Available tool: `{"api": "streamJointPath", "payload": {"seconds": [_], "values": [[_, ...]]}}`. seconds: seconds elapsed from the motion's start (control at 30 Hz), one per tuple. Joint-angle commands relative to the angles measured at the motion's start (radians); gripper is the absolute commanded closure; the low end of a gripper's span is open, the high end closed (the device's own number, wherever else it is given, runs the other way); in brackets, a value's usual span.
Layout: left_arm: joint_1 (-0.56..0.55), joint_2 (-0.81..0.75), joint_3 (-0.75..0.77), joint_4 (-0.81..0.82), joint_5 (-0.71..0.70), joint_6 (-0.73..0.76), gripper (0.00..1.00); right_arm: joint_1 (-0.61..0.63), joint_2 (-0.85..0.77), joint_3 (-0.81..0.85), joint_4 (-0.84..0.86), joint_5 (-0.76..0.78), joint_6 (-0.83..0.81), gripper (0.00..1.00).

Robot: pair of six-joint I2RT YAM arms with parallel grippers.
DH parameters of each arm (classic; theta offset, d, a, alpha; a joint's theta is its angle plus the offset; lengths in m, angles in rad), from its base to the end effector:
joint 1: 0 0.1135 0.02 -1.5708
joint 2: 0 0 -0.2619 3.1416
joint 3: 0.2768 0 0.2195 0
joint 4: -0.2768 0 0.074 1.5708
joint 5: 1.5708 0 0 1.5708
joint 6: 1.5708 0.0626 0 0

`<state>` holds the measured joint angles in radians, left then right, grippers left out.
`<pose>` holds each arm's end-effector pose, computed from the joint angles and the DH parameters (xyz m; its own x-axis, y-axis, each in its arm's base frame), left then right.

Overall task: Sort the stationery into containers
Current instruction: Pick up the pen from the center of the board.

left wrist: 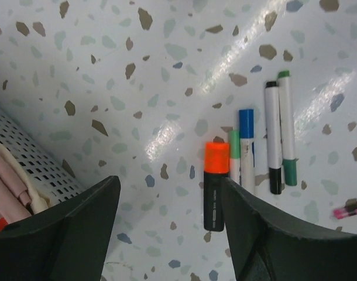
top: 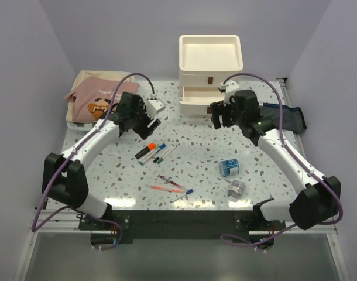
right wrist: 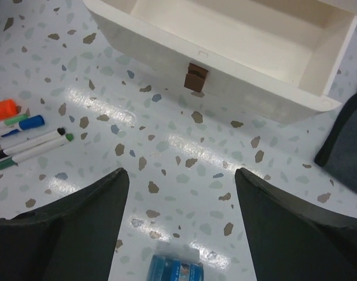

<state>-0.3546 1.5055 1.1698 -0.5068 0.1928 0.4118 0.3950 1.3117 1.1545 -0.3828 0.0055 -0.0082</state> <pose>0.2886 -0.1196 0.2608 -0.4571 0.5882 -0.6672 0.7020 0.6992 0.1354 0.2660 0.1105 0.3226 -0.4714 -0.2054 -0.8577 -0.3843 0.9231 -0.0099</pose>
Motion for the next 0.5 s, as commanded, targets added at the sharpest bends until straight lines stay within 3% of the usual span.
{"api": "streamJointPath", "payload": {"seconds": [0.0, 0.27, 0.47], "values": [[0.002, 0.062, 0.082, -0.136, -0.055, 0.168, 0.28, -0.001, 0.029, 0.079, 0.018, -0.084, -0.041, 0.17], [-0.004, 0.159, 0.073, -0.142, -0.038, 0.167, 0.3, -0.053, 0.073, 0.145, 0.059, -0.076, -0.007, 0.16], [-0.004, 0.191, 0.062, -0.122, -0.104, 0.171, 0.3, -0.056, 0.067, 0.09, 0.134, -0.133, -0.016, 0.16]]}}
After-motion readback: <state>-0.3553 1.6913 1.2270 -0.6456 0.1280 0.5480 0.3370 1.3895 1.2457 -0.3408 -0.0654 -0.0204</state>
